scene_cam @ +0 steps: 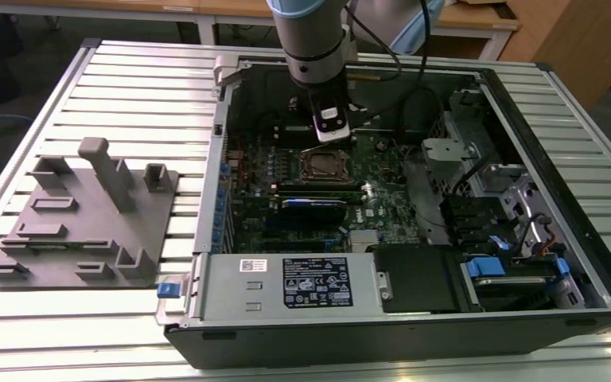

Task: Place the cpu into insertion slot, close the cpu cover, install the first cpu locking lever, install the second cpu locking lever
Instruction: 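Install the first cpu locking lever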

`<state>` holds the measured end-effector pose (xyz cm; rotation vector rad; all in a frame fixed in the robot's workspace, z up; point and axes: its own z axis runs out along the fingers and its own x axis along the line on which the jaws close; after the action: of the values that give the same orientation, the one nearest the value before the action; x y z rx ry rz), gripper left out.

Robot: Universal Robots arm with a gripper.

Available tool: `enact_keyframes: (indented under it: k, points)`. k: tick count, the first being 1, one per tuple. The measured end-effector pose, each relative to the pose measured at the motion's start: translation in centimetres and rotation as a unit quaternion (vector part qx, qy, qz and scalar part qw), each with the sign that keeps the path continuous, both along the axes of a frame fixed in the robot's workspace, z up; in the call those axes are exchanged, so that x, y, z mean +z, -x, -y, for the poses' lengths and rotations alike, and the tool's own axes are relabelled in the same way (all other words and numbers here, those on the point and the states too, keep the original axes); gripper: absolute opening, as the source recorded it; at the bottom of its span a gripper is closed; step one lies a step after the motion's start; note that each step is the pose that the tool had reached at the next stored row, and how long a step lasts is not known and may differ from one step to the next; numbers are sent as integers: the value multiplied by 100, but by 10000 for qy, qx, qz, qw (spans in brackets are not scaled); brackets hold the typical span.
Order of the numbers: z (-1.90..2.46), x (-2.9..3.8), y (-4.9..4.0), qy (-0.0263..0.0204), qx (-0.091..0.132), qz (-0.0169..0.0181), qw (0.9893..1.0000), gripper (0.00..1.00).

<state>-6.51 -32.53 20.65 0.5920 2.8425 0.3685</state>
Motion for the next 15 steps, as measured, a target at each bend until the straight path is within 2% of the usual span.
enact_keyframes:
  k: [5,6,8,12,14,15]
  points:
    - [0,3,0,1,0,-1,10000,10]
    - [0,3,0,1,0,-7,10000,10]
    - [1,3,0,-1,0,-42,10000,10]
    - [0,1,0,-2,0,-55,10000,10]
    - [0,-5,0,-2,0,-86,10000,10]
    - [0,-5,0,-1,0,-88,10000,10]
